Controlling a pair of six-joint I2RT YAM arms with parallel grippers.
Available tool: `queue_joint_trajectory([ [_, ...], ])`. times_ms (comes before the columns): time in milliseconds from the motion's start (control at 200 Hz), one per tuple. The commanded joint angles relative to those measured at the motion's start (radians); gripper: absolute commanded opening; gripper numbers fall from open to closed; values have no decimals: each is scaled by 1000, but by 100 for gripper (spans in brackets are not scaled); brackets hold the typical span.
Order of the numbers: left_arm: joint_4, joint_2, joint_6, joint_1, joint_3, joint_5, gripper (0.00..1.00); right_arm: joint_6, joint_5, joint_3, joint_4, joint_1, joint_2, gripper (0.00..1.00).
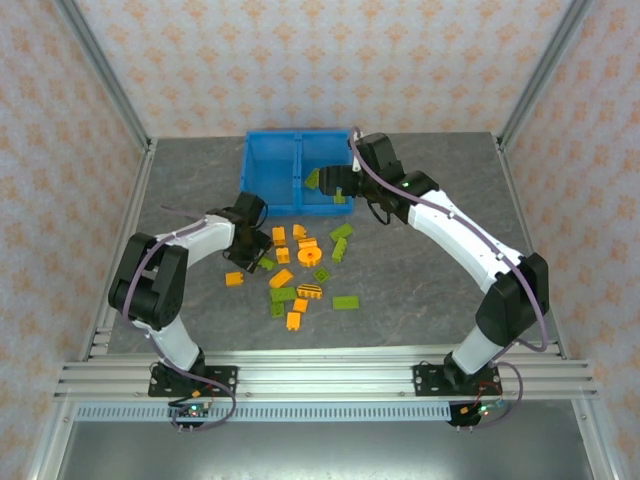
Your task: Sort the legos into containers by color
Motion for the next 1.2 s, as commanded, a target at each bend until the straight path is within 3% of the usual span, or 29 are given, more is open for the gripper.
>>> queue_joint_trajectory([
  [0, -6, -8, -20, 5, -22, 12, 38, -8, 17, 12, -15, 3, -11, 97],
  [235, -99, -113, 37, 6, 11, -30, 15, 12, -45, 7, -34, 3, -29, 97],
  [350, -160, -203, 173, -10, 146, -114, 10, 16, -154, -23, -29, 1, -67, 97],
  [435, -161, -200, 296, -38, 298, -143, 9, 29, -169, -54, -19, -1, -101, 97],
  [671, -122, 36, 639, -167, 779, -340, 8, 74, -49, -158, 43, -16, -220, 97],
  [1016, 60, 408, 946, -238, 1061, -501, 9, 82, 59, -238, -3, -19, -302, 97],
  [1196, -48, 598, 952, -253, 1273, -558, 18, 100, 78, -265, -5, -19, -323, 97],
])
